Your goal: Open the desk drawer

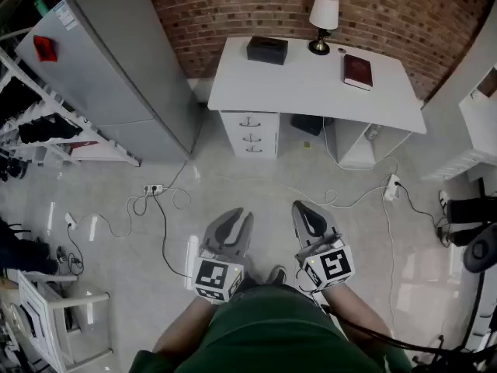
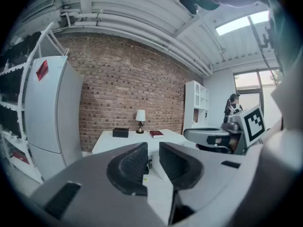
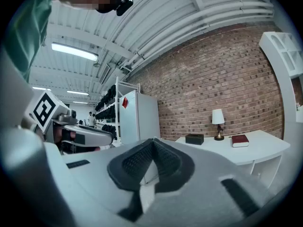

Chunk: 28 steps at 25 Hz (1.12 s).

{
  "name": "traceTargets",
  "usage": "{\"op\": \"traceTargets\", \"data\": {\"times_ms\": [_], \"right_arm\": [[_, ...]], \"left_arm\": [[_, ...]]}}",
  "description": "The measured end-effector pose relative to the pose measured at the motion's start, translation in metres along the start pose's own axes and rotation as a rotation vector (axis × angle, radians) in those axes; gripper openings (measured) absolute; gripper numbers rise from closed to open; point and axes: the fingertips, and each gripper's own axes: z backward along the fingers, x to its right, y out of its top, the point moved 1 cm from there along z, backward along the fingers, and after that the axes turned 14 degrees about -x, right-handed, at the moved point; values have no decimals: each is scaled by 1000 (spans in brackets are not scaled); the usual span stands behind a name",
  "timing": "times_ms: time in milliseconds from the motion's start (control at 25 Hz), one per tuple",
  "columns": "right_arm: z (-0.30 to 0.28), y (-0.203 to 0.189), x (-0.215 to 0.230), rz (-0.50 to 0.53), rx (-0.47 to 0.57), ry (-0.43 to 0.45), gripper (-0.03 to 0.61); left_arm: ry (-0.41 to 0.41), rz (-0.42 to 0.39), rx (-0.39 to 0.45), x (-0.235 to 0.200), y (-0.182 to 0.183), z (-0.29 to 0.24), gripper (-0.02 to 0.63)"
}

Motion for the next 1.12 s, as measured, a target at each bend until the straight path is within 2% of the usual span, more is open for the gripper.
{"op": "traceTargets", "data": {"times_ms": [320, 600, 760, 1120], "right_arm": [[24, 1, -32, -4, 14, -29, -2], [25, 3, -47, -5, 17, -51, -2], [15, 10, -50, -36, 40, -66, 0], [-28, 19, -65, -35, 21, -137, 1]], "left_arm": [[32, -8, 20, -6, -9, 44, 71], [45, -17, 32, -23, -15, 60, 71], [33, -17, 37, -41, -15, 61, 71], [-13, -27, 36, -104, -22, 49, 71]]}}
